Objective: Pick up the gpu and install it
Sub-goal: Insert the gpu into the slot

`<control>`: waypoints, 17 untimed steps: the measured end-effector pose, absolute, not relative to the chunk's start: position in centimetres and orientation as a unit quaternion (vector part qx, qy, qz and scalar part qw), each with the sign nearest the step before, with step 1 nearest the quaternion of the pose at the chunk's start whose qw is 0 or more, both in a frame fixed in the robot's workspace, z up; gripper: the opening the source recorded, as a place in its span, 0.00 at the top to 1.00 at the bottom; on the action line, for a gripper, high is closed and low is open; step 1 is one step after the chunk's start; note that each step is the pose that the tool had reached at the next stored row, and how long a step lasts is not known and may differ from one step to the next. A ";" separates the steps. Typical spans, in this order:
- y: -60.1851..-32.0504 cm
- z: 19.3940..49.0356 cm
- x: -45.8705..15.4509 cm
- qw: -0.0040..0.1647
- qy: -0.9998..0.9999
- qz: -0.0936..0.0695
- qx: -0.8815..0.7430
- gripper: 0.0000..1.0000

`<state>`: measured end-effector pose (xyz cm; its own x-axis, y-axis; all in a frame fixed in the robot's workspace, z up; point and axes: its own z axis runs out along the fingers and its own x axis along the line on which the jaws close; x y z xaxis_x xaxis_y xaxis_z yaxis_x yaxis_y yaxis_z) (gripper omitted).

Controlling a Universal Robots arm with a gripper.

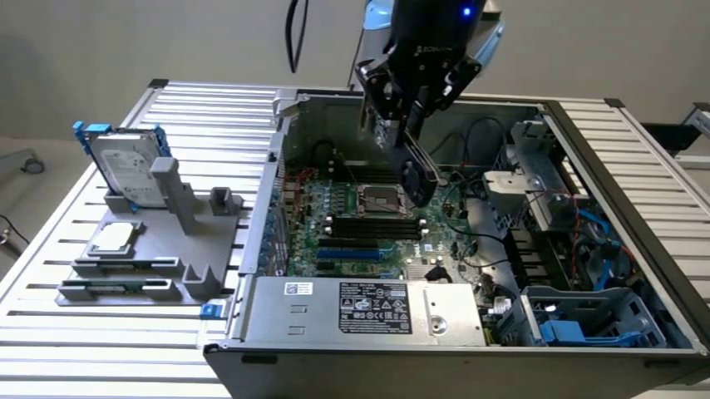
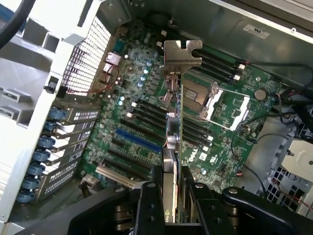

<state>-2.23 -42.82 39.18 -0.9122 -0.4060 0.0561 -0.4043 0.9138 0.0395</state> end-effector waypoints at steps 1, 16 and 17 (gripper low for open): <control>-42.8 39.1 -2.2 0.032 -0.976 -0.013 0.216 0.74; -42.8 37.4 -2.2 0.032 -0.937 -0.011 0.347 0.74; -42.8 37.3 -2.2 0.032 -0.934 -0.011 0.355 0.74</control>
<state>-2.23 -42.82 37.34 -0.7456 -0.6643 0.0531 -0.6630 0.7474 0.0427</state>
